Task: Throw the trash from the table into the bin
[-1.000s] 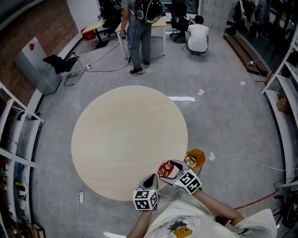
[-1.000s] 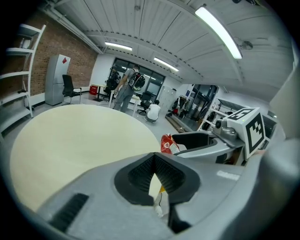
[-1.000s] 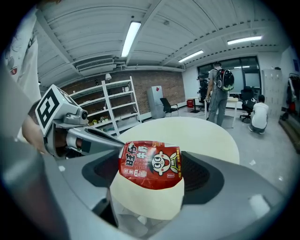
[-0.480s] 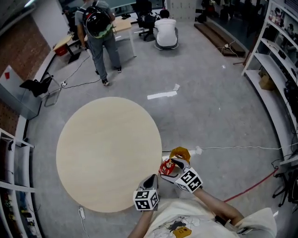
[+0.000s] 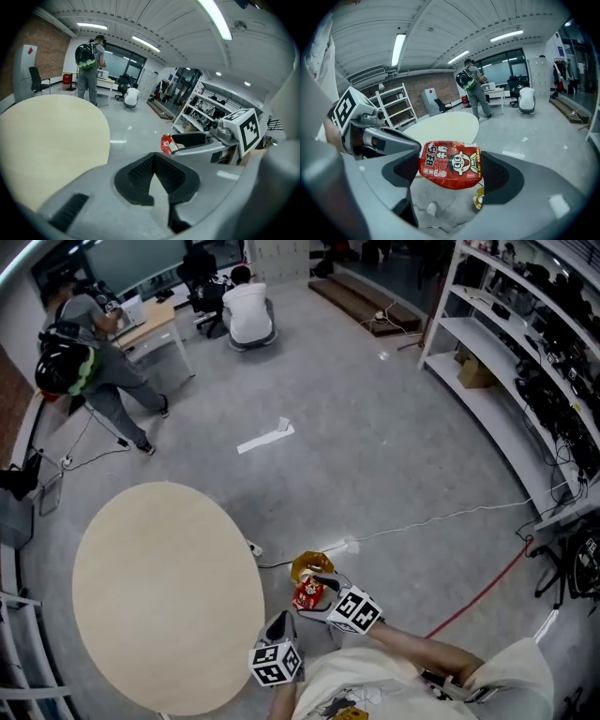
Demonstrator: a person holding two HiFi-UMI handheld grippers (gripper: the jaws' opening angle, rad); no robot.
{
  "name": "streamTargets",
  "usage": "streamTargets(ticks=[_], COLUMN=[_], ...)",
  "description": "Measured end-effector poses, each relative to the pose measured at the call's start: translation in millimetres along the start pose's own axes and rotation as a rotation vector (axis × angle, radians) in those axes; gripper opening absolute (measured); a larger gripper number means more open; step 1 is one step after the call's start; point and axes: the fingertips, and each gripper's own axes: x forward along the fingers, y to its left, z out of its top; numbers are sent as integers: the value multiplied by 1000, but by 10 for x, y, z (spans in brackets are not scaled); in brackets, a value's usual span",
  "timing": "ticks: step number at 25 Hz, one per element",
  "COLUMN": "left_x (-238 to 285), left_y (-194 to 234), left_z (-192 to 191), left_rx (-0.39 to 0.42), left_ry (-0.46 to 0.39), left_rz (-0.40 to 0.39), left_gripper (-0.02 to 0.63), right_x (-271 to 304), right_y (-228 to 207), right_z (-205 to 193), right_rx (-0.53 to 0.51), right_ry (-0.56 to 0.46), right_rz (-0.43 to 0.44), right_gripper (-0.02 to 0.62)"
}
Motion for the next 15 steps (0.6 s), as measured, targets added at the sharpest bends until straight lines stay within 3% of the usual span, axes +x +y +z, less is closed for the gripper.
streamTargets(ticks=[9,15], left_x=[610,1255], left_y=[-242,-26], left_z=[-207,23], left_rx=[-59,-53], left_ry=[57,51], left_rz=[35,52], left_gripper=[3,3], right_x=[-41,254], right_y=[-562,-1252], right_z=[-503,-542], right_rx=[21,32], right_ry=[88,95], right_rz=[64,26], right_gripper=[419,419])
